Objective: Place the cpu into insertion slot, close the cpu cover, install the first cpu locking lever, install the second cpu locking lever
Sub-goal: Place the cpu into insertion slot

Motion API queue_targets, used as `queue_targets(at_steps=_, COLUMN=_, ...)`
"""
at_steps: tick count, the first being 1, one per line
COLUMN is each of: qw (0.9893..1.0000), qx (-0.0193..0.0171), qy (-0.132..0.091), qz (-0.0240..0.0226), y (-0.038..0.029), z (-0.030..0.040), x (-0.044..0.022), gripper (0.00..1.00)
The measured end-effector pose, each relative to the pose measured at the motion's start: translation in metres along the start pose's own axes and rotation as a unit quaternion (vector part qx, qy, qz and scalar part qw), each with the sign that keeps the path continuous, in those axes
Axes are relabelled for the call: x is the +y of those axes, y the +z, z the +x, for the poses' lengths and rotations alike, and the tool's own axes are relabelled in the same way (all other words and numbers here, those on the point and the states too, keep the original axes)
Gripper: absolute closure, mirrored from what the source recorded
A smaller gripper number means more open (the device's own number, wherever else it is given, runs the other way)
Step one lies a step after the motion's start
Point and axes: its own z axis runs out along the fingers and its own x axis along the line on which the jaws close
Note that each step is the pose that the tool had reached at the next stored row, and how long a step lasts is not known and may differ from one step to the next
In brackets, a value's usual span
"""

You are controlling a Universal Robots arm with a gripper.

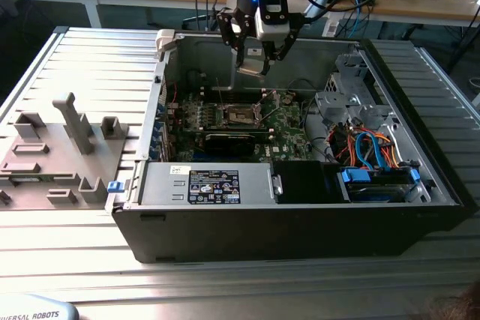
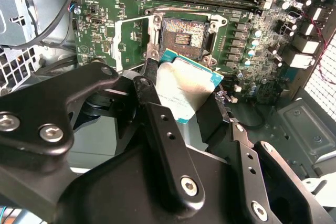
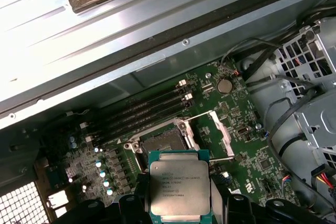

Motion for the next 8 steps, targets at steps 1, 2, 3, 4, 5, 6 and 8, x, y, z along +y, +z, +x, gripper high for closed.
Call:
queue_targets(at_steps=1, qw=1.0000, qx=0.0000, qy=0.000, qz=0.0000, y=0.0000, z=0.0000, x=0.0000, gripper=0.46)
queue_targets(at_steps=2, qw=1.0000, qx=0.0000, qy=0.001, qz=0.0000, y=0.0001, z=0.0000, x=0.0000, gripper=0.46)
queue_targets(at_steps=3, qw=1.0000, qx=-0.0001, qy=0.001, qz=0.0000, y=0.0001, z=0.0000, x=0.0000, gripper=0.46)
queue_targets(at_steps=4, qw=1.0000, qx=-0.0001, qy=0.001, qz=0.0000, y=0.0002, z=0.0000, x=0.0000, gripper=0.46)
queue_targets(at_steps=5, qw=1.0000, qx=-0.0001, qy=0.002, qz=0.0000, y=0.0002, z=0.0000, x=0.0000, gripper=0.46)
queue_targets(at_steps=6, qw=1.0000, qx=-0.0001, qy=0.002, qz=0.0000, y=0.0003, z=0.0000, x=0.0000, gripper=0.46)
queue_targets(at_steps=8, qw=1.0000, qx=-0.0002, qy=0.003, qz=0.0000, y=0.0003, z=0.0000, x=0.0000, gripper=0.46)
